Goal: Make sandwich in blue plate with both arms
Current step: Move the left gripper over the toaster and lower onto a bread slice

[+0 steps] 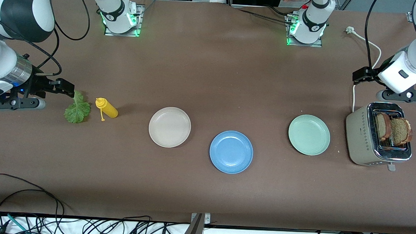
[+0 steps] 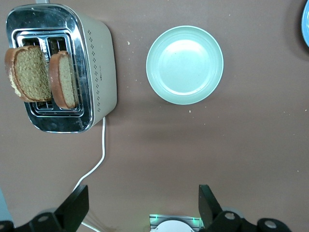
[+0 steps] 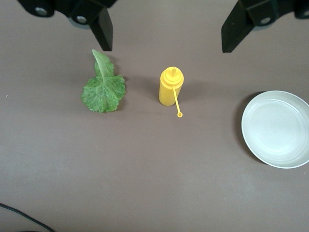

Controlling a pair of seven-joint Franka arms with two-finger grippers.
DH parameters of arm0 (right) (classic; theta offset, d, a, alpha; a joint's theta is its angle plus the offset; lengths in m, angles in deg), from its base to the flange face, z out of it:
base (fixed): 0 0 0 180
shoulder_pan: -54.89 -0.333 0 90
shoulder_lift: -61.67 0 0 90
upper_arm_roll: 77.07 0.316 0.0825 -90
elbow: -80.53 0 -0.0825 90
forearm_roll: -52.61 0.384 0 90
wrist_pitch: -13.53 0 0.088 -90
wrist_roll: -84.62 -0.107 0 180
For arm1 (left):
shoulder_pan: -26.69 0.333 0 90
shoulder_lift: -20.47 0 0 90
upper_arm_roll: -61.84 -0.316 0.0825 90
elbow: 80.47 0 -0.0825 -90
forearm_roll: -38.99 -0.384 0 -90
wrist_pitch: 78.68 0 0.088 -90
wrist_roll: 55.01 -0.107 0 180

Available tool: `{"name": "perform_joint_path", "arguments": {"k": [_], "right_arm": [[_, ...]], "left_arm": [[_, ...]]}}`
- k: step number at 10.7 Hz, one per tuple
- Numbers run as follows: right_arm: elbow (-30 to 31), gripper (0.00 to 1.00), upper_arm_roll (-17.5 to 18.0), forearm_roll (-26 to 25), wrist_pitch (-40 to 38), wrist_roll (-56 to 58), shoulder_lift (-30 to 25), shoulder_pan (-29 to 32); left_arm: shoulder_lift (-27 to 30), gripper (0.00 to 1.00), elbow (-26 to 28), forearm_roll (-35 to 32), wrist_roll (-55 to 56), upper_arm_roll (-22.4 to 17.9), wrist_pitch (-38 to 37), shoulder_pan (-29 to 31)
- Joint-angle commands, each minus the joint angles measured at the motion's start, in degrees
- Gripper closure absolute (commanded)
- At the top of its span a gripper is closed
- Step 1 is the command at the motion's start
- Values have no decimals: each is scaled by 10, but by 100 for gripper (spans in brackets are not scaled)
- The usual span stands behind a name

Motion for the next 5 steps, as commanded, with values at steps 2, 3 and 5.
{"name": "perform_joint_path", "arguments": {"k": [2,3,5], "right_arm": [[-4,0,-2,-6,-2,-4,0,-1],[-4,0,-2,-6,-2,-4,0,-1],[-4,0,-2,-6,-2,-4,0,-1]], "left_arm": [[-1,0,-4,-17,2,4,-4,-6],[-1,0,-4,-15,0,3,-4,-2],[-1,0,-2,-15,-4,2,-4,0]]}}
